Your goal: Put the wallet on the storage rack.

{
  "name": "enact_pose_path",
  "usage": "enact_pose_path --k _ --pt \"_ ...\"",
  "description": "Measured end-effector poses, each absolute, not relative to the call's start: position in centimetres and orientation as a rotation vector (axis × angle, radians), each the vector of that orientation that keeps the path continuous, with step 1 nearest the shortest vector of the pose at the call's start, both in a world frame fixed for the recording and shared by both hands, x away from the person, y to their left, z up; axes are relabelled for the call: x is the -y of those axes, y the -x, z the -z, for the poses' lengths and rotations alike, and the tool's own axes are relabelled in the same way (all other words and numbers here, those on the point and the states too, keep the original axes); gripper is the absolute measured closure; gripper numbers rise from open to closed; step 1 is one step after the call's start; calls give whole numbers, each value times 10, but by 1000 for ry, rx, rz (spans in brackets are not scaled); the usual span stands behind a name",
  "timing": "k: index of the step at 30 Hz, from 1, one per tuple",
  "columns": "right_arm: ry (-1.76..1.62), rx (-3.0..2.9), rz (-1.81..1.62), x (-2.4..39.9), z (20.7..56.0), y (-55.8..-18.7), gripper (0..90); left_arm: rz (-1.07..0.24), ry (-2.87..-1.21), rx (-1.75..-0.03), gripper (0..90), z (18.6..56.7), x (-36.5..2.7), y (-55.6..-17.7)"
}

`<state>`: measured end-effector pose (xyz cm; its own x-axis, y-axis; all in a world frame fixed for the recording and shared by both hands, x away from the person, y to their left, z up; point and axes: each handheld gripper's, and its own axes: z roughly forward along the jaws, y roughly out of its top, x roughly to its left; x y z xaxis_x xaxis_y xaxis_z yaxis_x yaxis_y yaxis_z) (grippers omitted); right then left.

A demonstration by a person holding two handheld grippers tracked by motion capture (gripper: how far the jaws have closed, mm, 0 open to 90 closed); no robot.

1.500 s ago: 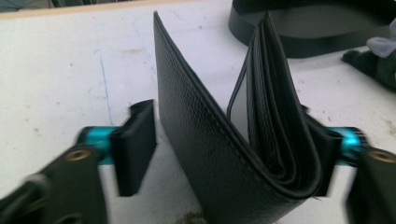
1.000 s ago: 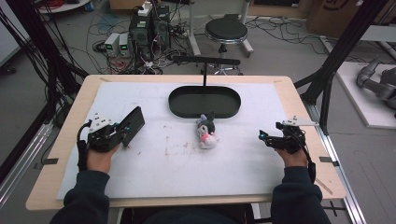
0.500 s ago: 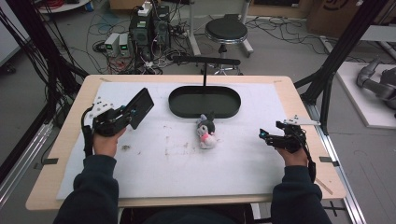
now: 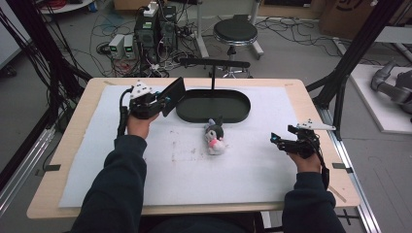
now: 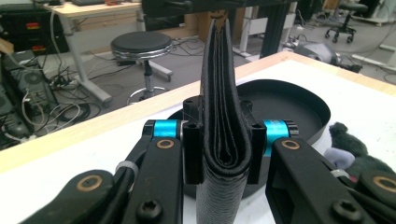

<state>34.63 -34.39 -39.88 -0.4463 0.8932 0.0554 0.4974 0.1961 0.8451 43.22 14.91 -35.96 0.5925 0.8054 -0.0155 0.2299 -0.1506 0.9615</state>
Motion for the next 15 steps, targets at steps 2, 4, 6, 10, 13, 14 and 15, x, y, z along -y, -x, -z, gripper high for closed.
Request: enact_pose_path --k 2,4,6,10,13,14,15 --pt "-1295 -2023 -1167 344 398 -346 194 -629 -1703 -866 752 360 -141 -440" --pt "-1295 -2022 -1169 344 398 -346 194 -628 -1721 -863 752 361 -132 -447" --pt "-1293 -2023 -1172 345 398 -346 194 -625 -1730 -861 752 364 -125 -454" --pt "-1307 -2017 -1179 346 398 -346 194 -631 -1749 -853 752 371 -109 -472" --pt "-1309 -2017 -1182 346 398 -346 194 -623 -1762 -855 752 373 -105 -478" --pt "-1305 -2016 -1183 347 398 -346 194 -622 -1765 -854 752 374 -103 -481" --pt "-1306 -2017 -1182 347 398 -346 194 -617 -1768 -855 752 375 -101 -484"
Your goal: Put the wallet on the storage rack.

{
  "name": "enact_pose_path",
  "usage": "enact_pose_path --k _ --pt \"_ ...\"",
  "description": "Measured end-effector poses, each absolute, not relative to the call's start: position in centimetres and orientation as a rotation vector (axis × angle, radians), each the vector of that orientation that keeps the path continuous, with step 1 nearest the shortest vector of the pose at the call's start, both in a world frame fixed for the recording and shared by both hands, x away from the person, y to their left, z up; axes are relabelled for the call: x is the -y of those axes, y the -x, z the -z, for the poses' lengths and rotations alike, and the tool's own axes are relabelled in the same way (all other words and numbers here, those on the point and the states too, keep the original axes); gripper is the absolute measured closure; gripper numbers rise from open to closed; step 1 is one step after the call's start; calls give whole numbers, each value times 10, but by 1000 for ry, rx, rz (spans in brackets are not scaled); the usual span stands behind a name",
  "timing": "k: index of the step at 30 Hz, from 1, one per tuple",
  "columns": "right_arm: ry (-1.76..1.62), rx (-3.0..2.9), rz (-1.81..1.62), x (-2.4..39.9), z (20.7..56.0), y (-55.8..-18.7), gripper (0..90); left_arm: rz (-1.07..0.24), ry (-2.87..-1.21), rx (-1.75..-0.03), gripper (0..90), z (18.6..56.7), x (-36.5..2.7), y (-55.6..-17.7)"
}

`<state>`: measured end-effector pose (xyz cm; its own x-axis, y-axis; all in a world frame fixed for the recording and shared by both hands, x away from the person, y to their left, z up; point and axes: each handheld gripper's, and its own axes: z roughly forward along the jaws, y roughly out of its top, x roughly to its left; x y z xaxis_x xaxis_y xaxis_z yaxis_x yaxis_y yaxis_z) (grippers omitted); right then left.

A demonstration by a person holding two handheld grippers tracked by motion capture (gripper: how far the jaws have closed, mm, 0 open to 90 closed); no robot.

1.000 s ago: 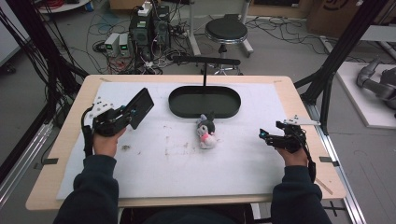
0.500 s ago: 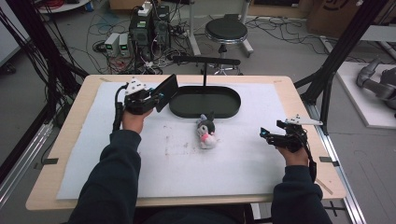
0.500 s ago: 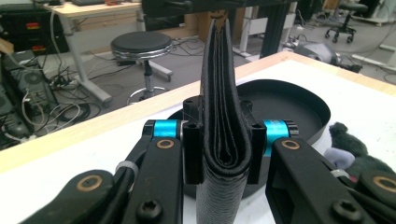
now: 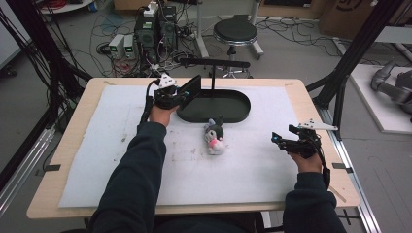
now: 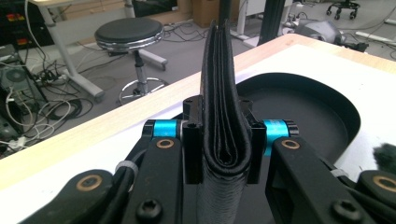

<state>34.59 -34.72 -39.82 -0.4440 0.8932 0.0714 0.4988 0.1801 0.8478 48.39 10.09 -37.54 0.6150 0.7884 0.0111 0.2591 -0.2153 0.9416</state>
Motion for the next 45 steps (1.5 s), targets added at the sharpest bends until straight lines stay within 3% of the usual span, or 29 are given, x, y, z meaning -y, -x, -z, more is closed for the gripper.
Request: enact_pose_path --k 14,21,27,29,30,34,45 --pt "-1306 -2005 -1202 349 397 -343 194 -642 -1824 -881 752 400 -72 -515" --pt "-1314 -2002 -1205 352 398 -342 194 -757 -1879 -907 753 409 -71 -520" --pt "-1308 -2003 -1205 352 398 -341 194 -700 -1869 -915 745 412 -72 -522" --pt "-1308 -2005 -1205 351 398 -341 194 -677 -1854 -938 615 413 -73 -523" --pt "-1308 -2005 -1205 351 398 -341 194 -655 -1840 -959 615 413 -73 -523" --pt "-1313 -2002 -1206 351 397 -340 194 -594 -1826 -999 467 413 -73 -522" --pt "-1307 -2003 -1204 349 396 -339 194 -471 -1818 -997 440 409 -72 -510"
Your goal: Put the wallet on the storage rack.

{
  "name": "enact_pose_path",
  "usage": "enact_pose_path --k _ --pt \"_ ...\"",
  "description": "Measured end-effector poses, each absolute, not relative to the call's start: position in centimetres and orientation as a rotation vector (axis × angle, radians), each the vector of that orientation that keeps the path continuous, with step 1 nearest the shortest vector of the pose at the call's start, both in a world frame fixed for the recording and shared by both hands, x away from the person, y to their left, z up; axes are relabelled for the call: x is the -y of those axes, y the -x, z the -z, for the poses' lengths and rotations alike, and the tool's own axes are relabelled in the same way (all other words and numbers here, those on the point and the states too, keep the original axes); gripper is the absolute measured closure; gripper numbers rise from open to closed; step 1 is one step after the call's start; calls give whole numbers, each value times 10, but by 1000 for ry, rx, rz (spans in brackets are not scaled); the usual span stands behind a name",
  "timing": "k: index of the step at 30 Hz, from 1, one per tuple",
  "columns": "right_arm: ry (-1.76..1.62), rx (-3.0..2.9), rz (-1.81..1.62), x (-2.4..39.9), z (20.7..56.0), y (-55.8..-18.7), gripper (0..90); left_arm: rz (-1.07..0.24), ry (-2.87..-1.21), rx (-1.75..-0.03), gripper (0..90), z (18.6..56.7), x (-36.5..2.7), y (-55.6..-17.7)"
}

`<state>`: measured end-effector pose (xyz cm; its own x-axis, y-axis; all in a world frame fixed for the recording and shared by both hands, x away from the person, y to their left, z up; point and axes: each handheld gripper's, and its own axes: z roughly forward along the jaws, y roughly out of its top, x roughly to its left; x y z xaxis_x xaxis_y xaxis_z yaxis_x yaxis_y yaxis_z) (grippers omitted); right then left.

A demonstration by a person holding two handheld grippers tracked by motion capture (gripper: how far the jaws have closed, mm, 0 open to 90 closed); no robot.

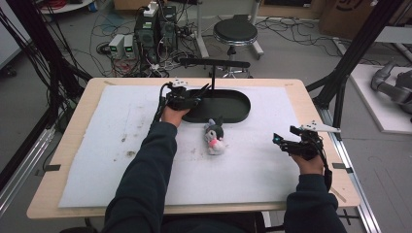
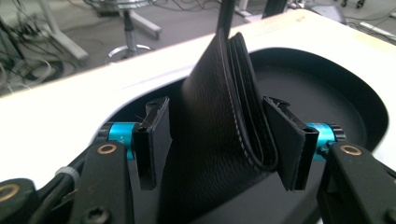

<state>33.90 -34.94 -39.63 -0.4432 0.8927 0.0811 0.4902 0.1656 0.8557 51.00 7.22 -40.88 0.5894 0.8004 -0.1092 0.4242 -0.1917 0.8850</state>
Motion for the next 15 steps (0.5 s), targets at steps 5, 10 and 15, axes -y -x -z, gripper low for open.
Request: enact_pose_path --k 5,10,15 --pt "-1306 -2002 -1204 350 396 -339 194 -442 -1836 -979 467 411 -67 -508" --pt "-1311 -2003 -1203 350 397 -339 194 -413 -1868 -966 446 417 -59 -507" --pt "-1313 -2003 -1202 350 396 -339 194 -407 -1877 -970 428 420 -56 -507"
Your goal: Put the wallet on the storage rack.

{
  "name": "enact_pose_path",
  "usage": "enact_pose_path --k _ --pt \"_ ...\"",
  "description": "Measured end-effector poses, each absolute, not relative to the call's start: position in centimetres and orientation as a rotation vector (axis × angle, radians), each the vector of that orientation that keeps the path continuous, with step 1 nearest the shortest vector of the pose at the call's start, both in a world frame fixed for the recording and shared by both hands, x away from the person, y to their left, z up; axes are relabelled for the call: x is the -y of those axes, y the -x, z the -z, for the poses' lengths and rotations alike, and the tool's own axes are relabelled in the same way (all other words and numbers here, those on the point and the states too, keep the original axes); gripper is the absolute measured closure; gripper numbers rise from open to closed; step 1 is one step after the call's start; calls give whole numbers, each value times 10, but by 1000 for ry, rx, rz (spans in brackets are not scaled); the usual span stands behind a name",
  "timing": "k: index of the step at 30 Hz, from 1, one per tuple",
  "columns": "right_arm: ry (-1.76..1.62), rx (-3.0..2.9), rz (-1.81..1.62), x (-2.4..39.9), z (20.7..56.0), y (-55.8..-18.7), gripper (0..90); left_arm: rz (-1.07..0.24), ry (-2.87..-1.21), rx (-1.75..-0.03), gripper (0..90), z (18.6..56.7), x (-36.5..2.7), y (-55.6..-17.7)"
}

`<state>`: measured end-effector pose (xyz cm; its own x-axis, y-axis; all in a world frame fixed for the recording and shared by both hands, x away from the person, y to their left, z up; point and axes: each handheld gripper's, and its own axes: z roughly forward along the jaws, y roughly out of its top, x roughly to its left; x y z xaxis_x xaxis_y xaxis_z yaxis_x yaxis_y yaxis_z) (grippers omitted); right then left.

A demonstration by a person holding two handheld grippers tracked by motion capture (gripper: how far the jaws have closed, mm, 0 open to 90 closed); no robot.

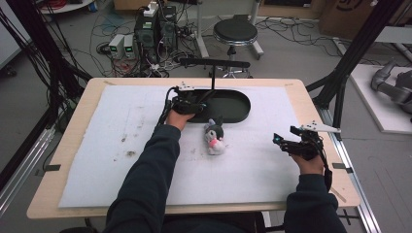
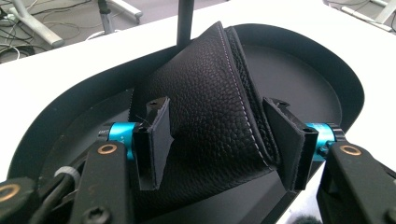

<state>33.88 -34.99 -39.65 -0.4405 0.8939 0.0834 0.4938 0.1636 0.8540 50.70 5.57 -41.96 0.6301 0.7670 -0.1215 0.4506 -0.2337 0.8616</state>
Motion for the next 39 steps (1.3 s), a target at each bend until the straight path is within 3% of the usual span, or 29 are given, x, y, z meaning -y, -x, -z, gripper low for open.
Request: enact_pose_path --k 7,10,20,24,28,39 --pt "-1308 -2006 -1200 349 397 -339 194 -386 -1854 -995 408 419 -59 -510" --pt "-1311 -2004 -1201 350 397 -339 194 -352 -1856 -1000 361 417 -62 -510" --pt "-1309 -2005 -1199 349 397 -339 194 -421 -1783 -1011 358 398 -90 -495" --pt "-1302 -2009 -1197 350 396 -339 194 -487 -1732 -995 345 388 -110 -473" --pt "-1273 -2002 -1182 348 396 -338 194 -532 -1672 -963 237 383 -138 -445" --pt "-1166 -2006 -1097 336 397 -339 193 -588 -1529 -976 218 385 -206 -381"
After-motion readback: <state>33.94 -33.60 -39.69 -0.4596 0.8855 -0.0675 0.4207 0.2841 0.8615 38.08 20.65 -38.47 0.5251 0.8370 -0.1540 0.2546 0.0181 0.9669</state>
